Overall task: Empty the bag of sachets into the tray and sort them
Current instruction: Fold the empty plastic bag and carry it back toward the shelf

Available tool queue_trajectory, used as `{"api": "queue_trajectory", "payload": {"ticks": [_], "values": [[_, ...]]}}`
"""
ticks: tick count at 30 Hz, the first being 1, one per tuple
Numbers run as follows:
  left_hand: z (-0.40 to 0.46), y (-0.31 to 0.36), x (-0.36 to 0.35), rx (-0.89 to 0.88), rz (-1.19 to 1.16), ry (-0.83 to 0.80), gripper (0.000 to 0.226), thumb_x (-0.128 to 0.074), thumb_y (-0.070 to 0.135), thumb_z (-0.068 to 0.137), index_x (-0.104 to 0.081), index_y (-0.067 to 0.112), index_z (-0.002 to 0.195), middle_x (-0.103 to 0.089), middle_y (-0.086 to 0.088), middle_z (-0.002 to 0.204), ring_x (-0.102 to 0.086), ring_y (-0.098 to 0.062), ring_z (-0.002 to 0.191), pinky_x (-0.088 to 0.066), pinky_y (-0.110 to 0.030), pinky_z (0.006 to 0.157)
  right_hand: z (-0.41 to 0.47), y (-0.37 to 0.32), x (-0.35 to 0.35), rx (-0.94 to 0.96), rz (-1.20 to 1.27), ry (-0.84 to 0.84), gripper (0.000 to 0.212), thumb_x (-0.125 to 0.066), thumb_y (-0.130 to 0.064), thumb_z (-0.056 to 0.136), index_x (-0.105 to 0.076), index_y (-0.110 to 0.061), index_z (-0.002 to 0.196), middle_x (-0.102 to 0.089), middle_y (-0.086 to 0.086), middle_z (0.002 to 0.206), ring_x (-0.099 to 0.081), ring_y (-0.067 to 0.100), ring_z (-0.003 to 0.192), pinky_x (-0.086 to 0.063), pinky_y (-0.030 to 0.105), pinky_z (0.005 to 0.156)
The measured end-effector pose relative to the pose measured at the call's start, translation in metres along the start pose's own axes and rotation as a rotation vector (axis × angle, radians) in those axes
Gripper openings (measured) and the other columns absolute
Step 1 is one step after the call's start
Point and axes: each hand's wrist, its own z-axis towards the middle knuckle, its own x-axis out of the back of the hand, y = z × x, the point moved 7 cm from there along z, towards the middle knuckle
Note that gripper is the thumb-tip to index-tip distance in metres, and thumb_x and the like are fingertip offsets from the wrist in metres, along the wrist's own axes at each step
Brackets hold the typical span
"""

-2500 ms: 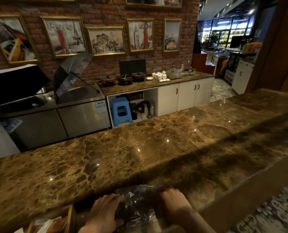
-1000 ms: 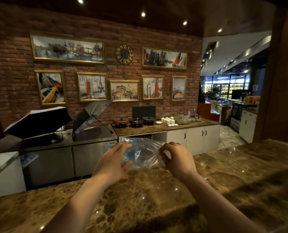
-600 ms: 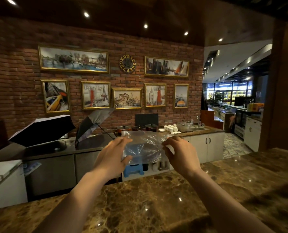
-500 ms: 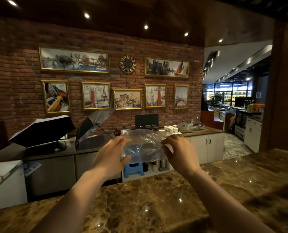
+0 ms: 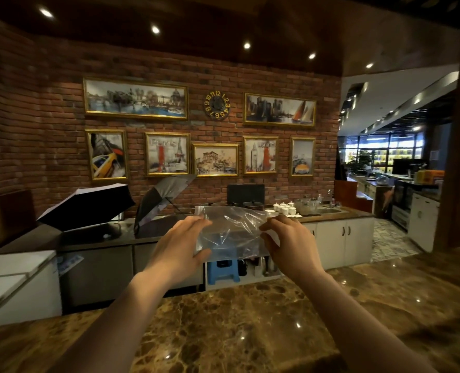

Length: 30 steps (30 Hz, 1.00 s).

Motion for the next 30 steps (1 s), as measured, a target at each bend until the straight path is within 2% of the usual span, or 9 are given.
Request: {"api": "queue_trajectory", "payload": {"ticks": [5, 8, 14, 19, 25, 30], "values": [[-0.007, 0.004, 0.002, -0.045, -0.002, 0.047, 0.06, -0.069, 0.037, 0.09, -0.042, 0.034, 0.143, -0.043, 0.012, 0.148, -0.04, -0.013, 0.137, -0.042, -0.034, 0.106, -0.004, 0.0, -0.001, -0.021, 0.017, -0.013, 0.021, -0.072, -0.024, 0.09, -0.072, -0.028, 0.11, -0.07, -0.005, 0.116, -0.063, 0.019, 0.104, -0.058, 0.038, 0.077], [-0.023, -0.002, 0.003, -0.027, -0.017, 0.065, 0.061, -0.071, 0.038, 0.088, -0.044, 0.034, 0.142, -0.043, 0.009, 0.148, -0.041, -0.016, 0.138, -0.043, -0.037, 0.106, -0.007, -0.006, -0.006, -0.023, 0.061, -0.043, 0.019, -0.068, -0.026, 0.091, -0.071, -0.028, 0.11, -0.069, -0.004, 0.116, -0.062, 0.021, 0.107, -0.057, 0.041, 0.078], [-0.062, -0.038, 0.02, 0.116, 0.037, 0.052, 0.07, -0.075, 0.047, 0.083, -0.043, 0.036, 0.144, -0.039, 0.007, 0.157, -0.04, -0.016, 0.141, -0.038, -0.032, 0.111, -0.007, -0.05, -0.041, 0.047, 0.145, -0.105, 0.017, -0.064, -0.032, 0.093, -0.069, -0.032, 0.109, -0.067, -0.008, 0.11, -0.063, 0.016, 0.102, -0.057, 0.04, 0.077], [-0.118, -0.103, 0.064, 0.311, 0.136, 0.01, 0.075, -0.075, 0.053, 0.08, -0.039, 0.043, 0.145, -0.033, 0.01, 0.158, -0.036, -0.014, 0.141, -0.038, -0.033, 0.113, -0.005, -0.134, -0.086, 0.152, 0.332, -0.171, 0.015, -0.064, -0.03, 0.094, -0.072, -0.03, 0.107, -0.069, -0.007, 0.109, -0.064, 0.018, 0.101, -0.056, 0.041, 0.078], [-0.226, -0.162, 0.128, 0.515, 0.219, 0.019, 0.084, -0.079, 0.06, 0.072, -0.039, 0.045, 0.144, -0.029, 0.019, 0.159, -0.028, -0.01, 0.147, -0.026, -0.035, 0.122, -0.036, -0.256, -0.134, 0.299, 0.525, -0.245, 0.012, -0.067, -0.029, 0.093, -0.071, -0.029, 0.104, -0.069, -0.004, 0.11, -0.065, 0.023, 0.098, -0.054, 0.039, 0.076], [-0.303, -0.203, 0.208, 0.627, 0.394, 0.004, 0.087, -0.083, 0.053, 0.072, -0.037, 0.042, 0.145, -0.031, 0.01, 0.16, -0.036, -0.018, 0.144, -0.035, -0.035, 0.113, -0.051, -0.377, -0.136, 0.43, 0.642, -0.259, 0.014, -0.069, -0.024, 0.091, -0.074, -0.028, 0.103, -0.074, -0.004, 0.11, -0.066, 0.024, 0.104, -0.055, 0.04, 0.083]]}}
